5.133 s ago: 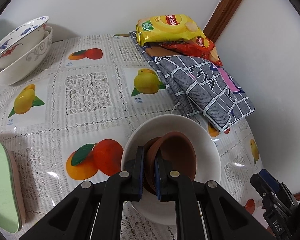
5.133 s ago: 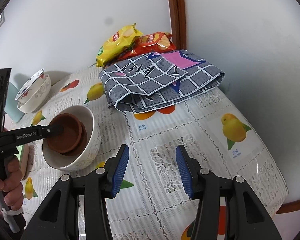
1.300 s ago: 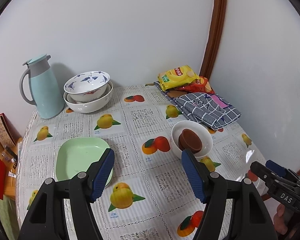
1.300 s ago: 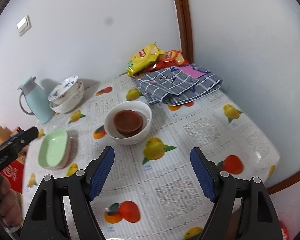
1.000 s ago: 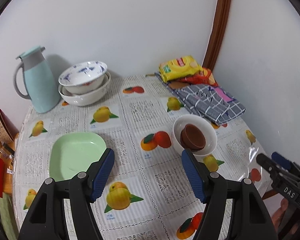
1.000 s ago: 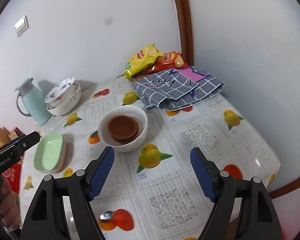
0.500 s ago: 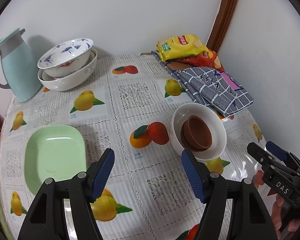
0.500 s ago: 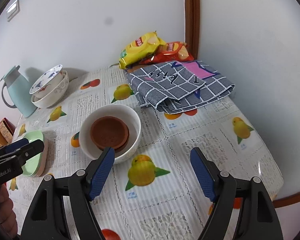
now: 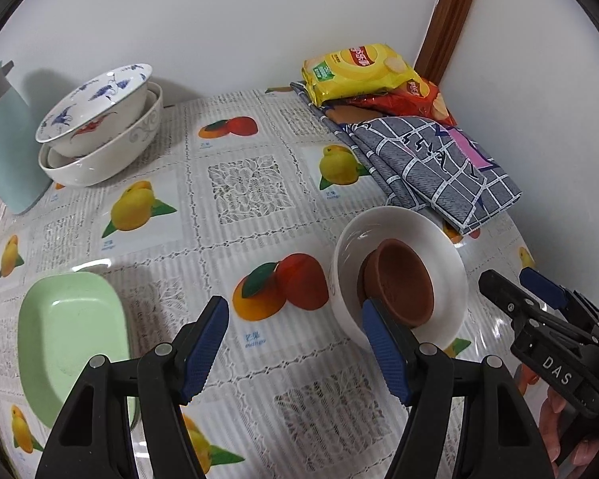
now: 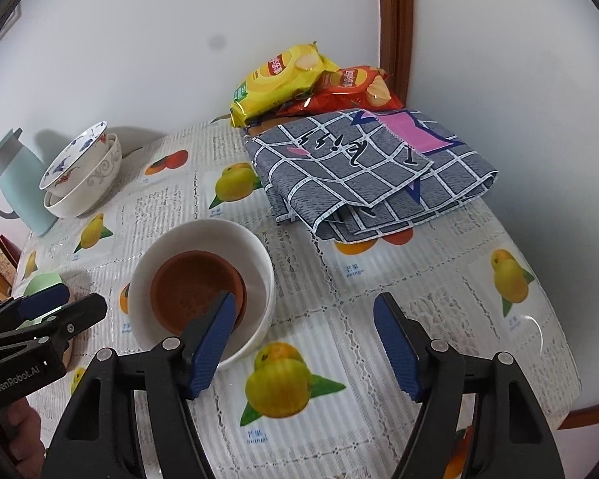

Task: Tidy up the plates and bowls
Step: 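Move the left gripper to the rim of the white bowl, then close the left gripper on the white bowl rim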

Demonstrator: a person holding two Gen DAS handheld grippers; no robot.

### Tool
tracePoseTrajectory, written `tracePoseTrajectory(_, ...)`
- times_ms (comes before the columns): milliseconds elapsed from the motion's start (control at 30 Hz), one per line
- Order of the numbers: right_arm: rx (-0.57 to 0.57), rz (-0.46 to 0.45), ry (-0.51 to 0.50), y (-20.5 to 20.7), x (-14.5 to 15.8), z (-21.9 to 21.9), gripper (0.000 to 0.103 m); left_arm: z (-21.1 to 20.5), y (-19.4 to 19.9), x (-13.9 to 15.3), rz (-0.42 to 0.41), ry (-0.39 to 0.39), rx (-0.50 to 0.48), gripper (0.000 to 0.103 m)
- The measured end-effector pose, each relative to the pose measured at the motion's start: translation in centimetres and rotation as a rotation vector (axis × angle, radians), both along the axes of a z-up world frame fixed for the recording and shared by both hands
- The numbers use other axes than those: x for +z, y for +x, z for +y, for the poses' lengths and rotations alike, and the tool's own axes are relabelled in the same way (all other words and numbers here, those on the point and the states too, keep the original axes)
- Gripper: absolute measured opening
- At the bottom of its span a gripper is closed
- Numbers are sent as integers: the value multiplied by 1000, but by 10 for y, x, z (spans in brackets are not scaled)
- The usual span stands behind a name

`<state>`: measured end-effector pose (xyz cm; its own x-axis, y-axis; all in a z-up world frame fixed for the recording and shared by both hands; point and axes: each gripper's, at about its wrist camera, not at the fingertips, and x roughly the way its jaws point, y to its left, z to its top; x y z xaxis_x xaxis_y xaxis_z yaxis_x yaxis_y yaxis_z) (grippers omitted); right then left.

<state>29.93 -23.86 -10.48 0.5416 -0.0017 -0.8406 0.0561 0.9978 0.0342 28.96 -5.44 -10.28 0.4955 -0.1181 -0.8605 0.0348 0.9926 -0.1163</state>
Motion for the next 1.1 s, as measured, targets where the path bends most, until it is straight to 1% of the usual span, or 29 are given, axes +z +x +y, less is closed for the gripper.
tracePoseTrajectory(200, 2, 19, 11, 9, -9, -1, 71, -5, 14, -9, 32, -22, -5, 68)
tracePoseTrajectory(333, 6, 30, 22, 14, -15, -2, 69, -7, 20, -15, 51, -21, -2, 68)
tracePoseTrajectory(433, 5, 40, 17, 16, -19, -2, 67, -9, 25, -20, 72, -9, -5, 68)
tracePoseTrajectory(500, 5, 49, 12, 18, -21, -1, 64, -10, 27, -23, 78, -4, 1, 68)
tracePoseTrajectory(633, 2, 69, 1, 21, -27, 0, 63, -13, 30, -31, 99, 15, -1, 68)
tracePoseTrajectory(767, 3, 93, -14, 23, -34, 2, 57, -18, 33, -38, 119, 39, -19, 68)
tracePoseTrajectory(1100, -11, 133, -6, 33, -43, 1, 56, -19, 40, -51, 154, 46, -23, 67)
